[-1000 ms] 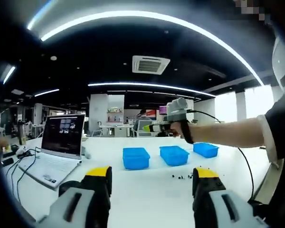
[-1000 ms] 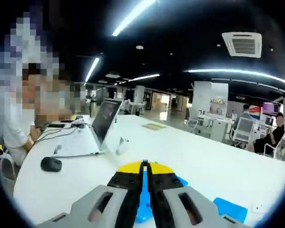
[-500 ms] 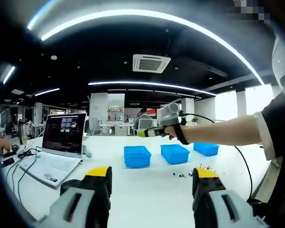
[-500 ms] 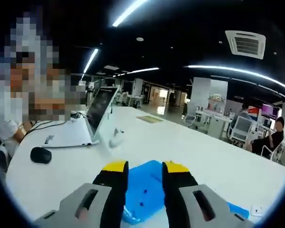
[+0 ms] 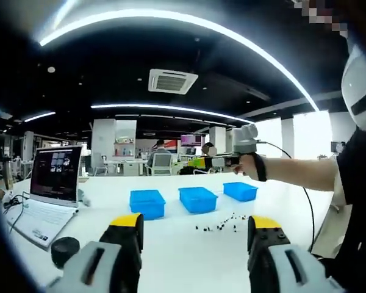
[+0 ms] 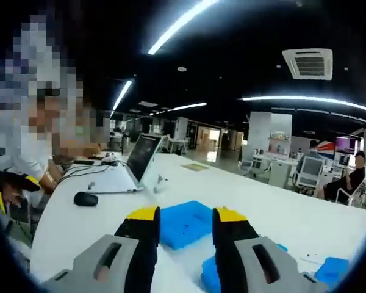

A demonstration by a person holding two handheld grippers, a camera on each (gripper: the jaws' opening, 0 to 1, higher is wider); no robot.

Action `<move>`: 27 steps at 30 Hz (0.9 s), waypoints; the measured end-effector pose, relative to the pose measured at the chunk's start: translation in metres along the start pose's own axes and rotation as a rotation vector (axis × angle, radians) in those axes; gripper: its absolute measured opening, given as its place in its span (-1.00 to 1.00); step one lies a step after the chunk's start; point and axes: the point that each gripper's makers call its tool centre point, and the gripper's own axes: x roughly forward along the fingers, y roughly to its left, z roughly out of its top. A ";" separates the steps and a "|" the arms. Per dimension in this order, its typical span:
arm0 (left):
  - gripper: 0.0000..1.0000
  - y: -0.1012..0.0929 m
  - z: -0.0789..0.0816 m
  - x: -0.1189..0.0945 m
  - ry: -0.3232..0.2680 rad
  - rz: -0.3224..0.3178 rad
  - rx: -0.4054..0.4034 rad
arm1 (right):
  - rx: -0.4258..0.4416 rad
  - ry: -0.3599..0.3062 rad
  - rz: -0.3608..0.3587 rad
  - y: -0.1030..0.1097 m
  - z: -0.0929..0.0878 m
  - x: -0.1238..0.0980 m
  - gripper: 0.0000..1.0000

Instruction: Pick up the resistors one by one and place each resistor into its matching bin, sorting the parts by color and model until every resistor is separated into the correct bin for its type

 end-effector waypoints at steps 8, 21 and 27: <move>0.40 -0.006 -0.004 0.012 0.009 -0.045 -0.021 | 0.036 -0.092 -0.040 0.027 -0.005 -0.131 -0.26; 0.41 -0.029 -0.011 0.026 0.048 -0.146 -0.023 | 0.096 -0.039 -0.321 0.024 -0.050 -0.258 -0.24; 0.41 -0.032 -0.010 0.022 0.052 -0.147 -0.016 | 0.080 -0.002 -0.246 0.024 -0.054 -0.250 -0.26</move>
